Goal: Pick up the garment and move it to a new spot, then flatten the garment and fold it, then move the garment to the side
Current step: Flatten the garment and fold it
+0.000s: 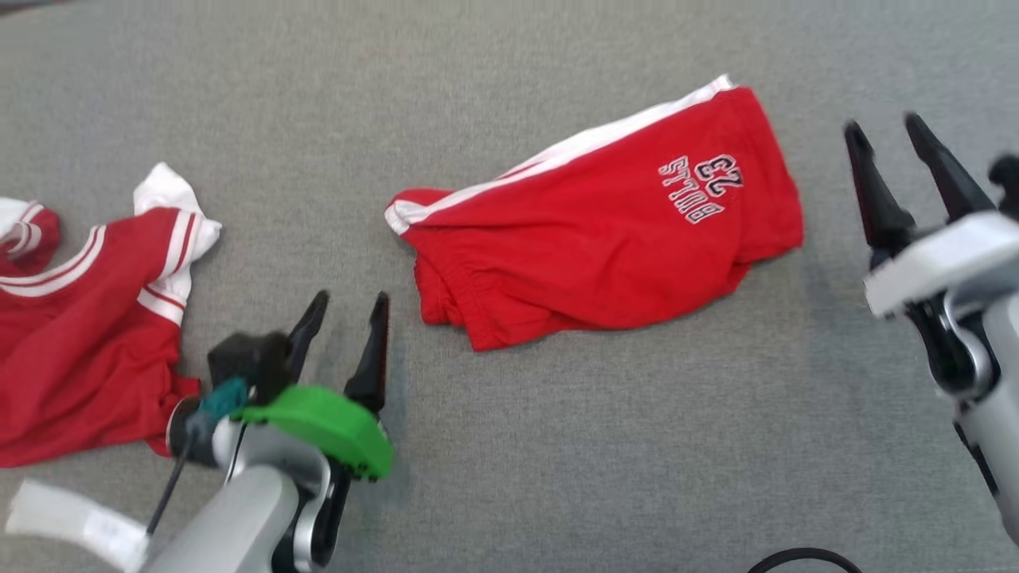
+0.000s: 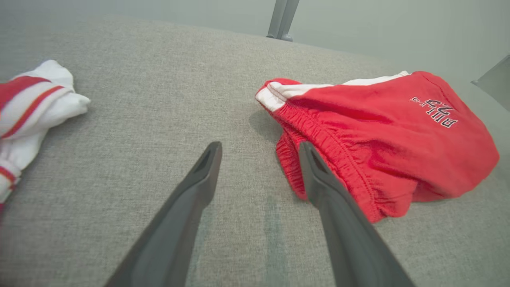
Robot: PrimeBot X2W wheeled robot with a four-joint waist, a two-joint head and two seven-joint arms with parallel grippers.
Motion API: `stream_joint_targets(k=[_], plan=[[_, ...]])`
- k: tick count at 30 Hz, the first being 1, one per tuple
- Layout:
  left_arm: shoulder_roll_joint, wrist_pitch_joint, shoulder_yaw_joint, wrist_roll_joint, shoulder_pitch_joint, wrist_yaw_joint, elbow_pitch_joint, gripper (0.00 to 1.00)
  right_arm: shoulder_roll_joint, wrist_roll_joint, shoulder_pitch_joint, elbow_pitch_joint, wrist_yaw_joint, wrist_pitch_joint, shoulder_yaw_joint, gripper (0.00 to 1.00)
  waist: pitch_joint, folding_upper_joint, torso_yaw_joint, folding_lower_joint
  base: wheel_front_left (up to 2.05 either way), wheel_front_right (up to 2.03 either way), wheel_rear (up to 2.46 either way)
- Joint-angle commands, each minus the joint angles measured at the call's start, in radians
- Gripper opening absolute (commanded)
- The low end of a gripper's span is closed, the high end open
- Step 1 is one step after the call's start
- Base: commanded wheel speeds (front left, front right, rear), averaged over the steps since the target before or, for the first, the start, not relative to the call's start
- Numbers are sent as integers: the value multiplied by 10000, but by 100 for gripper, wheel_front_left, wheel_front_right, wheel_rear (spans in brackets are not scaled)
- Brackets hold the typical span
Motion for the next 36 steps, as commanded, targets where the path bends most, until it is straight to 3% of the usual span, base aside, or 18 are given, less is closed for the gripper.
stream_joint_targets(k=[1, 4, 9, 12, 18, 25, 36], plan=[[233, -423, 68, 272, 474, 175, -252, 100, -59, -385, 674, -256, -6, -201, -293, 100, -927, 1, -421, 1, 0, 0, 0], [387, -1014, 290, 809, 1125, 578, -814, 100, 172, -820, 1597, -595, -6, -140, -834, 100, -1012, 1, -474, 1, 0, 0, 0], [348, -1209, 533, 1730, 1704, 751, -1452, 100, 330, -1317, 2062, -631, -6, 226, -1461, 100, -839, 1, -140, 1, 0, 0, 0], [17, -1203, 902, 2492, 1910, 621, -2011, 100, 357, -1609, 1828, -420, -6, 550, -1835, 100, -476, 1, 338, 1, 0, 0, 0], [-709, -1202, 1719, 3541, 2127, 196, -2478, 100, 429, -1909, 576, 237, -6, 1163, -1946, 100, 574, 1, 1393, 1, 0, 0, 0], [-1589, -1191, 2462, 4222, 2480, -513, -2234, 100, 471, -1959, -611, 1912, -6, 1531, -1614, 100, 1104, 1, 2374, 1, 0, 0, 0], [-2535, -1193, 3574, 5000, 2821, -1458, -1934, 100, 107, -1757, -1107, 4431, -10, 1704, -1095, 100, 1059, 1, 2814, 1, 0, 0, 0]])
